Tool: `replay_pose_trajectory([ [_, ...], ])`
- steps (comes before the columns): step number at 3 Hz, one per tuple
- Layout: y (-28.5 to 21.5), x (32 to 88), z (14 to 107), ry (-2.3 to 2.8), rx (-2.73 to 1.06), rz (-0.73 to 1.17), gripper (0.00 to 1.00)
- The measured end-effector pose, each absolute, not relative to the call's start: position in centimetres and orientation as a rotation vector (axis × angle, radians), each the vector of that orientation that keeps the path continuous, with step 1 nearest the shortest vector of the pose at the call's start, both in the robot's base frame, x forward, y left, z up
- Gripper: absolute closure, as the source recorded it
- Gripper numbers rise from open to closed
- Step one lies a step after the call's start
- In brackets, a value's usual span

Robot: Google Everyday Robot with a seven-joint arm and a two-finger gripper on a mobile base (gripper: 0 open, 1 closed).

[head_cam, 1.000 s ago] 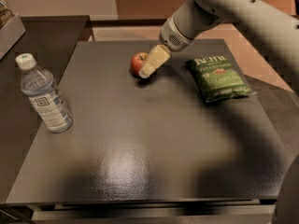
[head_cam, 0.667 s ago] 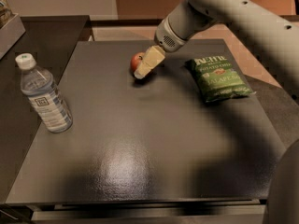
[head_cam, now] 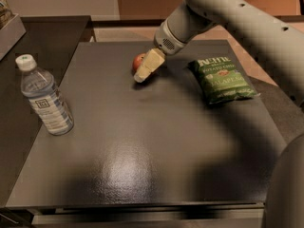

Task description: Move apple near blue plastic bottle

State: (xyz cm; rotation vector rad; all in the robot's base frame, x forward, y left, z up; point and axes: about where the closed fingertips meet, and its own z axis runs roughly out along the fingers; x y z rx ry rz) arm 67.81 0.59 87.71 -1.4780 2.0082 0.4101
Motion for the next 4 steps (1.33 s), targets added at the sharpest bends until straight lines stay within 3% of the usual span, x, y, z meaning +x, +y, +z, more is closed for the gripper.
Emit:
replay_pose_trajectory([
  [1,0.9,67.8,86.5,2.027,-1.495,0.42,0.19],
  [4,0.6,67.2,87.1,1.996,-1.53,0.428,0.88],
])
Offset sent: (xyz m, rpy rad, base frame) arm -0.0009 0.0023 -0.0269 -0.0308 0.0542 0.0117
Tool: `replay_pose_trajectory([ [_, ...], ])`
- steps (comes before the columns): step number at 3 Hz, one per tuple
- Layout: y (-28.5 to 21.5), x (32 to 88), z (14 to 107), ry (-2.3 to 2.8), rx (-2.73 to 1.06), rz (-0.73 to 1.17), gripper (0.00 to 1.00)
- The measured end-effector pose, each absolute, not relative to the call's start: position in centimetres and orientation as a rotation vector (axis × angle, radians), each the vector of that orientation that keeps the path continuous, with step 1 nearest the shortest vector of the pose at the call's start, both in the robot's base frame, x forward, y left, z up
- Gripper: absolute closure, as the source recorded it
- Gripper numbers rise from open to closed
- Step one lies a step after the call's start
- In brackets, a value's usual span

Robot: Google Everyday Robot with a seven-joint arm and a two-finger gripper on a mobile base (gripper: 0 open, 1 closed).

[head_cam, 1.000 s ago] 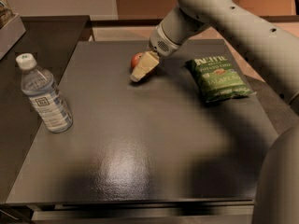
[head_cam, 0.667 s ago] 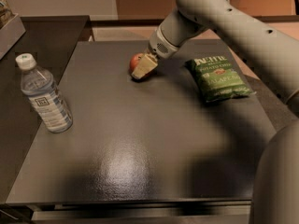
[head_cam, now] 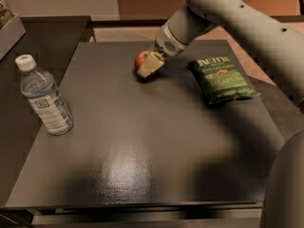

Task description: Move apple near blue plastic bottle

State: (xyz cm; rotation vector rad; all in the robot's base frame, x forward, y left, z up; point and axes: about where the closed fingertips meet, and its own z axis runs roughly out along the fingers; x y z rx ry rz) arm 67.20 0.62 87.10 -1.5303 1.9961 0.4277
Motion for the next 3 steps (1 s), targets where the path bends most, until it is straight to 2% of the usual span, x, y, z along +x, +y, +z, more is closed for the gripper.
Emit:
replay_pose_trajectory([
  [1,0.6,65.2,90.0,1.893,-1.593,0.43,1.0],
  [3,1.7,60.0,94.4,1.695,-1.728,0.461,1.0],
])
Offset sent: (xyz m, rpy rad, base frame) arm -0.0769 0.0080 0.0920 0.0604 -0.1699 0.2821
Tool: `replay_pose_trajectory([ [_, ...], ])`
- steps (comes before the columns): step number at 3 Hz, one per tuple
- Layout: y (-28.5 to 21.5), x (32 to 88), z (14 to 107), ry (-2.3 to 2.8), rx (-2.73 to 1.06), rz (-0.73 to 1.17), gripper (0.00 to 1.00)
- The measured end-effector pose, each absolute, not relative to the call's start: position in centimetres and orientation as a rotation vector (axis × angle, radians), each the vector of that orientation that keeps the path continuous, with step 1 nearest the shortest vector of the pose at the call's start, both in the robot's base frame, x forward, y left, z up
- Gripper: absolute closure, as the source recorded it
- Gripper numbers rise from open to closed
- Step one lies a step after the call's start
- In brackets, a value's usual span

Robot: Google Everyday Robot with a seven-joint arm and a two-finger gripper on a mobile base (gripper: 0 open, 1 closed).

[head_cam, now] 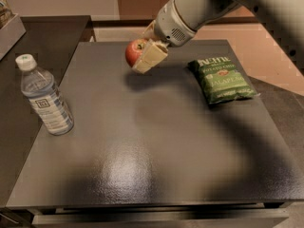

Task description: Move apple near blue plastic bottle

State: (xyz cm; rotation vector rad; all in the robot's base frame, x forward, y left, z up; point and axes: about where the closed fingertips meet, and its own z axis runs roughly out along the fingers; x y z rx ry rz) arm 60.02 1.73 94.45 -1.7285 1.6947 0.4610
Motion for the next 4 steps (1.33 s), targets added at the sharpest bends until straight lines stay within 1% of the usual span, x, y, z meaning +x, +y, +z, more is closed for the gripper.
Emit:
replay_pose_trajectory([
  [1,1.7,60.0,94.4,1.695,-1.729,0.461,1.0],
  [2,3.0,59.0,93.5,1.68,-1.801,0.457,1.0],
  [4,7.7,55.7,90.8,1.591,-2.014,0.489,1.0],
])
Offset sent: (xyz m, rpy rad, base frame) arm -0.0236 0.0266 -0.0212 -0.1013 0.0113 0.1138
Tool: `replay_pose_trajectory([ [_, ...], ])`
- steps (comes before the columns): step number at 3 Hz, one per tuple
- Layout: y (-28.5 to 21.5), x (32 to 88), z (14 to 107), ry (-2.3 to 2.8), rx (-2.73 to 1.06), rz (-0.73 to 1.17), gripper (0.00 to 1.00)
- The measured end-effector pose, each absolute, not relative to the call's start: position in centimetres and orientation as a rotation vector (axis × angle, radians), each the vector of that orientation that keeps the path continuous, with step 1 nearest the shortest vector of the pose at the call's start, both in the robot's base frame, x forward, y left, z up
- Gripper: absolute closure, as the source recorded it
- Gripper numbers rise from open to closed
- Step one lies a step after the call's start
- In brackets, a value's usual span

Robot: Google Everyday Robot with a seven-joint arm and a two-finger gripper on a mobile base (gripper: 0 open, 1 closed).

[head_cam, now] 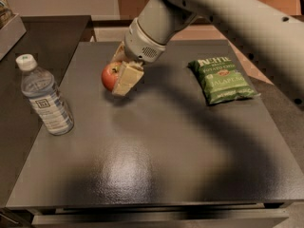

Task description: Move apple near blue plastic bottle

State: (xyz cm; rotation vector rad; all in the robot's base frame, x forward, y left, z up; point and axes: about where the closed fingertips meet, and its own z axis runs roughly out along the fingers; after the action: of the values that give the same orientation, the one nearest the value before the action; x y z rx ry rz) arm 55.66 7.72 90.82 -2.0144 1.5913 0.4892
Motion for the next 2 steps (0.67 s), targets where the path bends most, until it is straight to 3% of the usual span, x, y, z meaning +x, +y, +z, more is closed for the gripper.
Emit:
replay_pose_trajectory([
  [2,11.0,53.2,88.0,1.542,-2.146,0.548,1.0],
])
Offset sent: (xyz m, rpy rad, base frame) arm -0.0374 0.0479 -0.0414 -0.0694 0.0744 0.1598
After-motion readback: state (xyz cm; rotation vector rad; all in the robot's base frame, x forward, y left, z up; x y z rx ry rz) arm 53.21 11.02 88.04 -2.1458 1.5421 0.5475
